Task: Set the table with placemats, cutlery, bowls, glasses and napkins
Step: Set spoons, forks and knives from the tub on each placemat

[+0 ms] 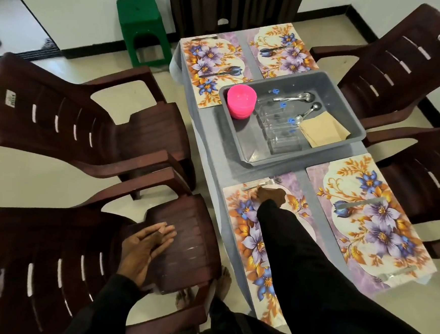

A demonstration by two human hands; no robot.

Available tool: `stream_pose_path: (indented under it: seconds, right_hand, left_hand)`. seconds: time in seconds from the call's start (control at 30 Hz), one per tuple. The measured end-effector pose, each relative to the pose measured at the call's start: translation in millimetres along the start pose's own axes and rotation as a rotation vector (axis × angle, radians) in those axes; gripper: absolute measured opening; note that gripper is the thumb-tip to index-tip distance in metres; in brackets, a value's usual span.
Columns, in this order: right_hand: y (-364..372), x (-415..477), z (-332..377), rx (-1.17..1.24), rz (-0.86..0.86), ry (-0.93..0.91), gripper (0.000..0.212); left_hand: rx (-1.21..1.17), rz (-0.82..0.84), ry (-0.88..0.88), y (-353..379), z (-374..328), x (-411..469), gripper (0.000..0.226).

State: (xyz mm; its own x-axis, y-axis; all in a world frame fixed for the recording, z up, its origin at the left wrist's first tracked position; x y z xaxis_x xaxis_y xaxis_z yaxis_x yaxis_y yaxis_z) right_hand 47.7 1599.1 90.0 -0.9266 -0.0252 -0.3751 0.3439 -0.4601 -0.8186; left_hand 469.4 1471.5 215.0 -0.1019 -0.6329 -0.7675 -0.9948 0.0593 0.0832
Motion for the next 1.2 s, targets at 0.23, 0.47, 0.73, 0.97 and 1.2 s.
stream_pose_path:
  seconds: [0.23,0.47,0.73,0.97,1.2]
  right_hand:
    - [-45,-108,8,0.324,0.119,-0.098,0.010]
    - [-40,-216,32,0.236,0.259,-0.583,0.029]
    - [-25,-393,69,0.255,0.492,-0.794,0.013]
    - [13,-583,99,0.205,0.584,-0.972,0.009]
    - [59,-763,142,0.181,0.555,-1.257,0.013]
  left_hand:
    - [0.013,-0.008,0.061,-17,0,-19,0.025]
    - [0.079,-0.037,0.215,-60,-11,-53,0.021]
    - [0.095,-0.097,0.378,-173,-41,-92,0.027]
    - [0.073,-0.170,0.529,-338,-78,-134,0.020]
    - [0.247,-0.387,0.739,-517,-126,-171,0.016]
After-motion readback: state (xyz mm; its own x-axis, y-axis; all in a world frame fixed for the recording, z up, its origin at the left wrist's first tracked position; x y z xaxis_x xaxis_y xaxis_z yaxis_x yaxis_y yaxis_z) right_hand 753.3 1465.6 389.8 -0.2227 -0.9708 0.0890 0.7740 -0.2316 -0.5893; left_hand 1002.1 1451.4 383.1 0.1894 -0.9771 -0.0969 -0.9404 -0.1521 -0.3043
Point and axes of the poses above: each hand's wrist, its own x-axis towards the middle knuckle, its own y-axis out of the palm, z = x × y, the point moved 10 cm from there along x, towards the middle knuckle, and after that the axes turned 11 degrees about -z, right-handed, at the moved point
